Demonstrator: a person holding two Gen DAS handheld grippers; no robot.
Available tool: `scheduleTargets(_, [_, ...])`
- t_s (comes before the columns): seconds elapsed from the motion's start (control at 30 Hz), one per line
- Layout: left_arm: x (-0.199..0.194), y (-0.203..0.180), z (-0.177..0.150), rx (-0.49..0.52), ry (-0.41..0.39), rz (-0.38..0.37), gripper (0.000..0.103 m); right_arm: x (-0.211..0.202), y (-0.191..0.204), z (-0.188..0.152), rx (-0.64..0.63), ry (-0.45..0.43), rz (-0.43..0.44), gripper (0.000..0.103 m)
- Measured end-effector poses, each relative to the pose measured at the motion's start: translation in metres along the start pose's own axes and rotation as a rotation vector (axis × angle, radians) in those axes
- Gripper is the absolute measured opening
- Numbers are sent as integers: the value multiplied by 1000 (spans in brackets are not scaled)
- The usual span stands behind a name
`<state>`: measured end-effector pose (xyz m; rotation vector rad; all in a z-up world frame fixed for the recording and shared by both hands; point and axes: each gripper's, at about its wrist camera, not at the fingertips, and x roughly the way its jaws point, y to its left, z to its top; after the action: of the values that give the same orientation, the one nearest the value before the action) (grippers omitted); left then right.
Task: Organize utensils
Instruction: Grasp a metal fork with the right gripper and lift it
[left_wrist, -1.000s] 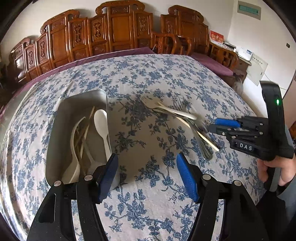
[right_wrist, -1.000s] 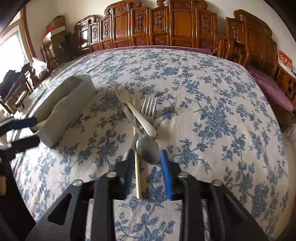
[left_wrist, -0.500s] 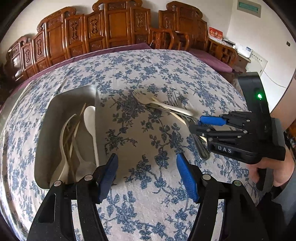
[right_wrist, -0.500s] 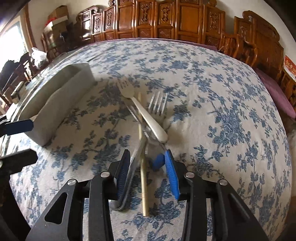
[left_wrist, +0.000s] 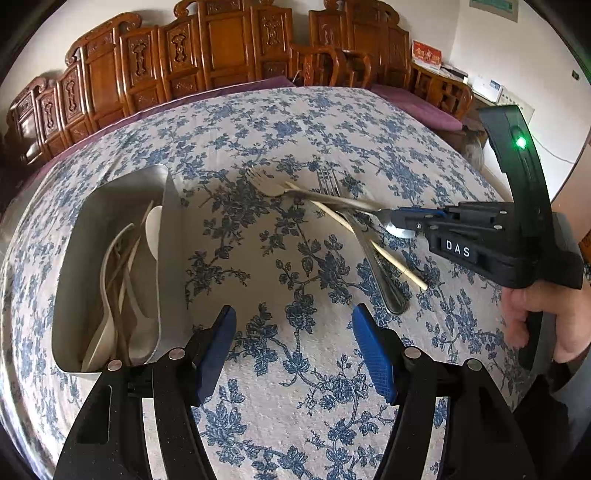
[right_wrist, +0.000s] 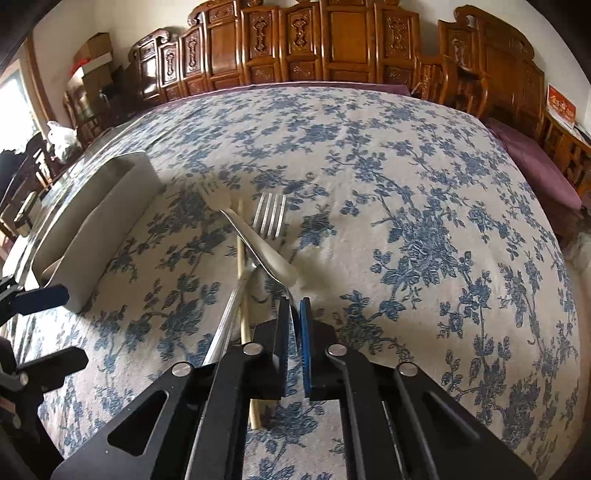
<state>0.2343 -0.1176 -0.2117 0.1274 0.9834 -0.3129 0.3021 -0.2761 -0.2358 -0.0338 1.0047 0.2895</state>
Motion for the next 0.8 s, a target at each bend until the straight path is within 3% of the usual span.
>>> scheduleTargets(0.17, [9, -6, 3, -7, 15, -8, 62, -9, 2, 1, -24, -24, 25, 2])
scheduleTargets(0.37, [24, -14, 13, -18, 31, -19, 62, -29, -15, 0, 34, -75, 44, 2])
scheduleTargets(0.8, [62, -24, 58, -70, 43, -24, 62, -41, -55, -3, 131, -109, -17, 2])
